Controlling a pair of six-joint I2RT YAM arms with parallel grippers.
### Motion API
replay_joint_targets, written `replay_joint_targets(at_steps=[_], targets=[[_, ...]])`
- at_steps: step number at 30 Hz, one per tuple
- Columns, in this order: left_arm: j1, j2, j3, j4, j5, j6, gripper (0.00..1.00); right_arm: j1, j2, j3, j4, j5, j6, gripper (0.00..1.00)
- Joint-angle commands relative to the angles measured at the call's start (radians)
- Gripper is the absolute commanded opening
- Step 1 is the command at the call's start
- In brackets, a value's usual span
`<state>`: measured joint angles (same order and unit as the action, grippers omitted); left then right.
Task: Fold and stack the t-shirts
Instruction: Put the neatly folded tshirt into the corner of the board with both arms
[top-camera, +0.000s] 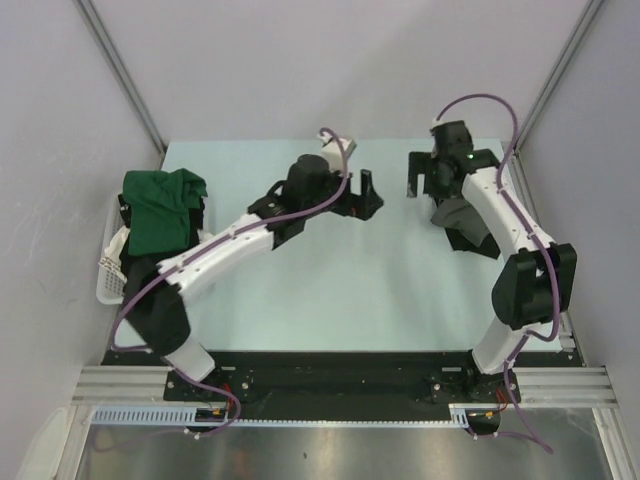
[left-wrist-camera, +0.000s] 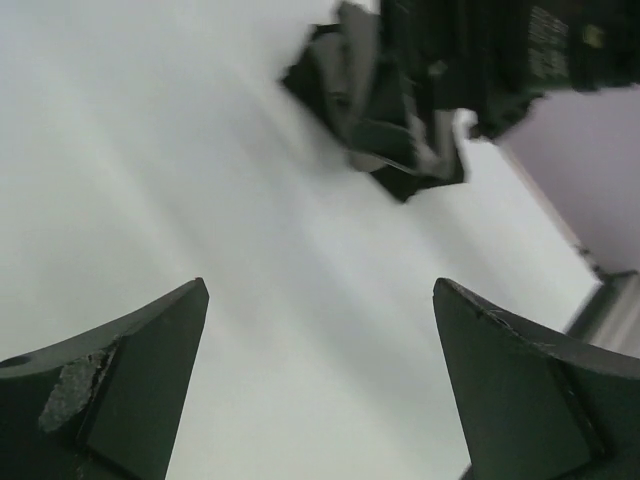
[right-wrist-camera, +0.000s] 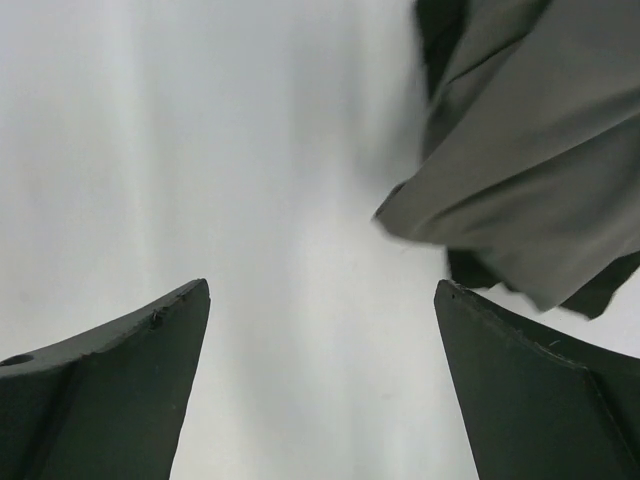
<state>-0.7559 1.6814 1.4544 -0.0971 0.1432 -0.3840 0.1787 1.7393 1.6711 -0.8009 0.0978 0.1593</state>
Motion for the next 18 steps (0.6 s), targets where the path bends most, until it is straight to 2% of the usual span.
replay_joint_targets(at_steps=[1,6,15,18], targets=[[0.044,-0.156,-0.164,-0.133,-0.298,0.083,0.99,0.106,-0.156,-0.062,-0.003,0.069,0.023,1.00],[0.046,-0.307,-0.285,-0.197,-0.448,0.094,1.00,0.234,-0.233,-0.105,0.017,0.134,-0.013,1.00],[0.050,-0.431,-0.394,-0.162,-0.553,0.069,1.00,0.292,-0.276,-0.174,0.080,0.128,-0.044,1.00],[0.050,-0.451,-0.404,-0.176,-0.634,0.066,1.00,0.294,-0.279,-0.201,0.104,0.123,-0.038,1.00]])
